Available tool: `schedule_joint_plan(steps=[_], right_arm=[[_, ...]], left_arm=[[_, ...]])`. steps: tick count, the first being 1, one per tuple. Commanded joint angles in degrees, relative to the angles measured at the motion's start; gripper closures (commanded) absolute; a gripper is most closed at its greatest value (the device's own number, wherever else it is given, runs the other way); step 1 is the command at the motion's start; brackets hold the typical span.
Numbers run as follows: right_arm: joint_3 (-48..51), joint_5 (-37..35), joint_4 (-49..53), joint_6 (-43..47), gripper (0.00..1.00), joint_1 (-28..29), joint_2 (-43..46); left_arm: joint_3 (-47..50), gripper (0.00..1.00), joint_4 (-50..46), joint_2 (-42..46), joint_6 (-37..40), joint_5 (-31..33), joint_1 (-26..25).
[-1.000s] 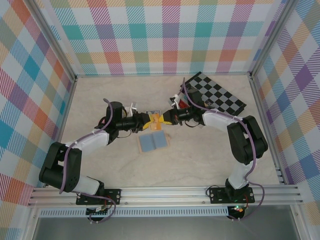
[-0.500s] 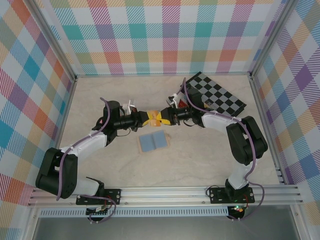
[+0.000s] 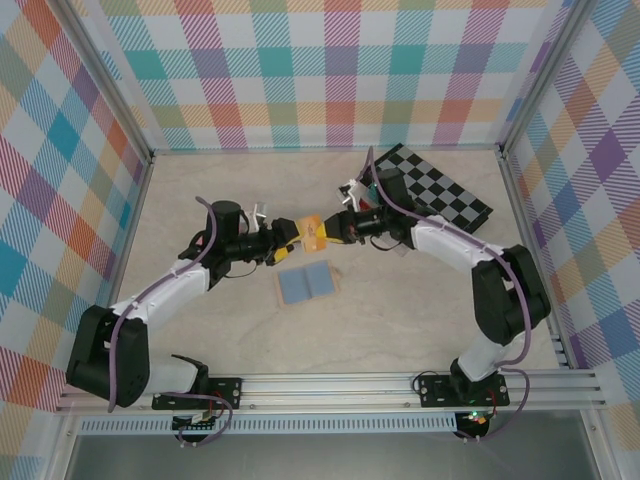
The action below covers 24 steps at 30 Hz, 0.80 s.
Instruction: Take the credit cards out of the card holder
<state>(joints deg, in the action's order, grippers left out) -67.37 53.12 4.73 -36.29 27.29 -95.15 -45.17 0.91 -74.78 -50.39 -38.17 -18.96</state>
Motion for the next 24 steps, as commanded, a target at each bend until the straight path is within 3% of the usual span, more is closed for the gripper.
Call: schedule_joint_plan(steps=[1, 5, 11, 24], right_arm=[[-5.7, -10.7, 19.0, 16.5, 1.0, -2.5, 4.1], [-11.3, -27.0, 32.3, 28.2, 1.0, -3.5, 5.8], [-14.0, -47.1, 40.6, 43.0, 1.0, -4.3, 8.6], [-16.4, -58.0, 42.8, 60.4, 1.0, -9.3, 5.0]], left_arm=[[-4.6, 0.2, -20.0, 2.5, 9.0, 9.7, 0.6], [-7.4, 0.1, -30.6, 3.3, 13.6, 19.5, 0.8], [-8.7, 0.02, -36.9, 3.5, 16.3, 26.8, 1.0], [-9.9, 0.0, -39.7, 2.3, 19.1, 31.6, 1.2]])
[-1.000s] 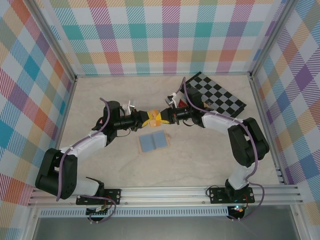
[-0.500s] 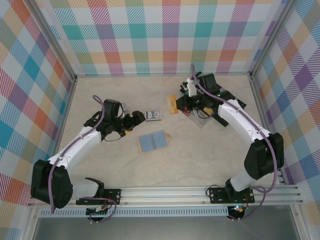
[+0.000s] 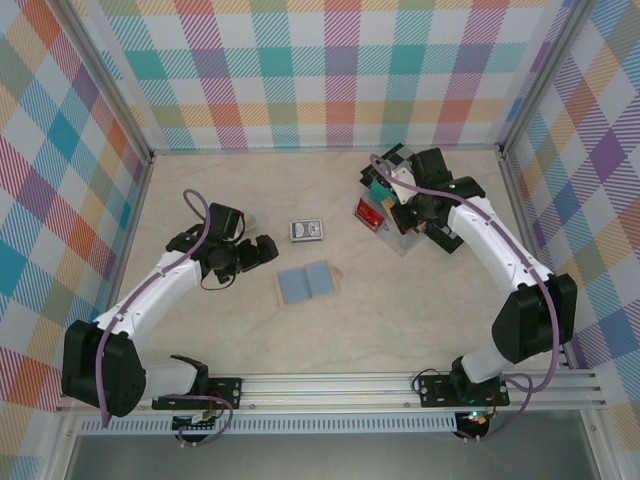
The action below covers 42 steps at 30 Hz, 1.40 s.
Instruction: Take the credit cards out of the card holder
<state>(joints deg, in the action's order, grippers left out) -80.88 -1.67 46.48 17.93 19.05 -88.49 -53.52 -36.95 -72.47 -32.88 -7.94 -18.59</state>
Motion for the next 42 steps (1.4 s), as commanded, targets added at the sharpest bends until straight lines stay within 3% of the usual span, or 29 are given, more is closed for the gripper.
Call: schedule_joint_plan(steps=[1, 14, 24, 42], right_arm=[[-3.6, -2.8, 1.3, 7.4, 1.0, -1.4, -2.5], [-14.3, -0.2, 9.8, 21.4, 1.0, -4.9, -15.1], [-20.4, -3.7, 13.3, 23.0, 1.0, -4.9, -22.1], [-20.7, -7.0, 15.7, 21.5, 0.98, -6.6, -23.5]], left_arm=[[-1.4, 0.0, -1.7, -0.3, 1.6, 1.2, 0.8], [-1.2, 0.0, -0.1, -2.0, 2.0, -2.1, 0.8], [-0.5, 0.0, 0.2, -2.4, 1.6, -3.2, 0.8], [-0.7, 0.0, 1.7, -4.4, 1.5, -5.2, 0.8]])
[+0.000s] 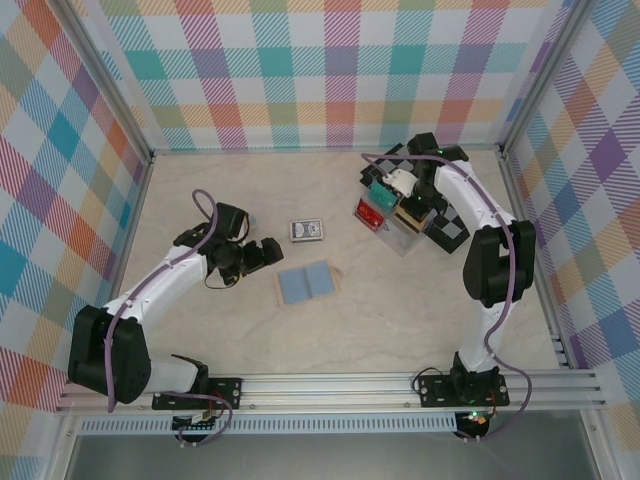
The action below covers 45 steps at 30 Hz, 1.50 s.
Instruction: Take the credit cards out of the card holder
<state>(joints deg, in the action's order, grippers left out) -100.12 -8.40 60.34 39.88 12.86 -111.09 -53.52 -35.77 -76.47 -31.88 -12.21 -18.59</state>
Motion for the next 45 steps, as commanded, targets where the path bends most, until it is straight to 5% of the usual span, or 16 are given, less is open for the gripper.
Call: schedule_joint_plan(steps=[1, 23, 33, 40, 45], right_arm=[[-1.6, -0.3, 2.2, -0.7, 0.97, -0.4, -1.0], [-8.4, 1.6, 4.1, -6.9, 0.8, -1.8, -5.8], [-6.9, 11.0, 0.3, -11.9, 0.71, -1.8, 1.7], [-0.2, 19.6, -6.5, -23.8, 0.61, -1.7, 10.7], [9.1, 27.9, -14.9, -40.6, 0.5, -1.3, 17.9]], left_arm=[[-0.6, 0.0, 0.6, -0.5, 0.5, -1.0, 0.8], [-1.1, 0.0, 0.3, -0.2, 0.4, -1.3, 0.8], [-0.9, 0.0, 0.3, 0.1, 0.1, -1.7, 0.8], [-0.2, 0.0, 1.2, 0.3, -0.8, -2.9, 0.8], [0.9, 0.0, 2.8, 0.0, -2.5, -5.3, 0.8]])
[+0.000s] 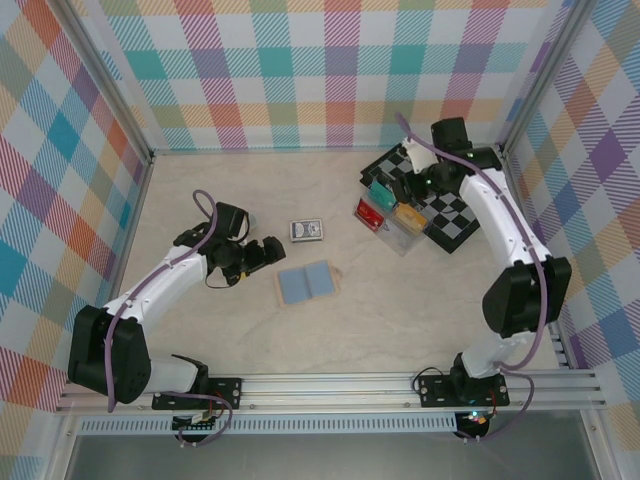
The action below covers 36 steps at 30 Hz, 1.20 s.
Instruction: Take the credit cards out of the card holder
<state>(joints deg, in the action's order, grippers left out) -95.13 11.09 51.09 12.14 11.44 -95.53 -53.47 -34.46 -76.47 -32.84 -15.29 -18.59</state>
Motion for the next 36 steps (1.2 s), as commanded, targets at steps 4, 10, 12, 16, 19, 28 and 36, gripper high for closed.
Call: schedule_joint_plan(steps=[4, 10, 12, 16, 19, 28, 36], right_arm=[[11.6, 13.4, -11.2, -22.4, 0.54, 2.6, 5.9], [18.9, 8.6, -16.3, -30.3, 0.53, 10.5, 7.7], [19.1, 5.4, -15.7, -32.0, 0.52, 14.1, 6.0], [21.1, 6.8, -19.9, -33.8, 0.51, 20.2, 1.9], [19.7, 5.2, -20.4, -35.2, 0.5, 24.5, -2.6], [11.3, -7.9, -12.5, -32.9, 0.42, 34.7, -14.8], [6.6, -11.6, -7.6, -32.2, 0.41, 37.3, -22.1]], left_arm=[[2.2, 0.03, 3.4, -0.2, -3.9, -4.1, 0.7], [4.1, 0.07, 5.8, -1.5, -7.0, -5.0, -0.5], [4.4, 0.1, 6.2, -2.1, -7.8, -4.9, -1.2], [4.9, 0.18, 7.8, -4.0, -10.1, -5.5, -2.3], [5.2, 0.23, 8.8, -5.2, -11.3, -5.5, -3.3], [5.2, 0.34, 8.0, -6.6, -11.8, -2.5, -3.8], [7.0, 0.63, 11.6, -8.5, -13.4, -5.0, -3.8]])
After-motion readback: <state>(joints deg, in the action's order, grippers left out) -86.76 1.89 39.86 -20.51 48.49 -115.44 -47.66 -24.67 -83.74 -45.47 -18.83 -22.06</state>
